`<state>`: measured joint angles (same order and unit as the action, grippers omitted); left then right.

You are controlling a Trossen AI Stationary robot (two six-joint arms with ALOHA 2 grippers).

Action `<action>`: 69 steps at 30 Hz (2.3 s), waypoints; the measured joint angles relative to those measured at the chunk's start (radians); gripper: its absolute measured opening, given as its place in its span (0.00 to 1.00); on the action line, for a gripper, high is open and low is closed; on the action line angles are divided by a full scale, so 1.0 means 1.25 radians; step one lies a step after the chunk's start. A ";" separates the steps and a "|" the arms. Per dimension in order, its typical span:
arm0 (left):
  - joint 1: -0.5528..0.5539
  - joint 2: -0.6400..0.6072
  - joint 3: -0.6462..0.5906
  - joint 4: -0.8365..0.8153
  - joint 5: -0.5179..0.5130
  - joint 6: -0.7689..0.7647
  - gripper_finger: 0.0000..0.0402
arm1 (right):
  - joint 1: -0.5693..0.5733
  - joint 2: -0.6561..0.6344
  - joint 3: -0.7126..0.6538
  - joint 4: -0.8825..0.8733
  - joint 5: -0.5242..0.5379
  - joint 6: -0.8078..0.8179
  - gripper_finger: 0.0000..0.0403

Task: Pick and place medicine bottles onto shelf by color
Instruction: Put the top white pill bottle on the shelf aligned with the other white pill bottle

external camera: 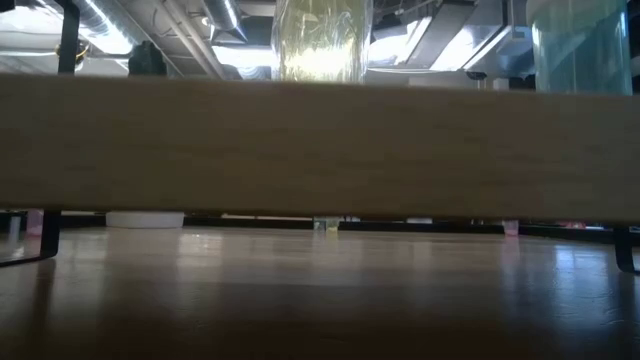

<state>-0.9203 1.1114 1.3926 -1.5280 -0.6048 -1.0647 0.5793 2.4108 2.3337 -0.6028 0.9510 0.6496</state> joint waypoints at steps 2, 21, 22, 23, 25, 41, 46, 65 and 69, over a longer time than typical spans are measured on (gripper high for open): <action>0.000 0.000 0.000 0.000 -0.002 0.000 0.68 | 0.000 0.008 0.000 0.003 -0.025 0.000 0.39; 0.000 0.000 0.000 0.002 -0.004 -0.004 0.68 | -0.002 0.048 0.000 0.026 -0.003 0.059 0.39; 0.000 0.000 0.000 0.002 -0.004 -0.001 0.68 | -0.002 0.051 0.000 0.024 0.003 0.060 0.39; 0.001 0.000 0.000 0.003 -0.004 0.003 0.68 | -0.002 0.056 0.000 0.025 0.004 0.060 0.39; 0.000 0.000 0.000 0.005 -0.003 0.018 0.68 | -0.005 0.066 0.000 0.037 0.002 0.062 0.39; -0.068 0.000 0.000 0.084 -0.002 0.164 0.68 | -0.020 0.094 0.000 0.030 -0.026 0.063 0.39; -0.067 0.000 0.000 0.084 -0.003 0.164 0.68 | -0.027 0.099 0.000 0.044 -0.060 0.065 0.39; -0.068 0.000 0.000 0.087 -0.003 0.167 0.68 | -0.025 0.107 0.000 0.038 -0.089 0.043 0.39; -0.068 0.000 0.000 0.107 -0.009 0.175 0.68 | -0.025 0.126 0.000 0.036 -0.093 0.072 0.39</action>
<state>-1.0047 1.1114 1.3926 -1.3937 -0.6155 -0.8464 0.5480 2.5686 2.3333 -0.5582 0.8348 0.7399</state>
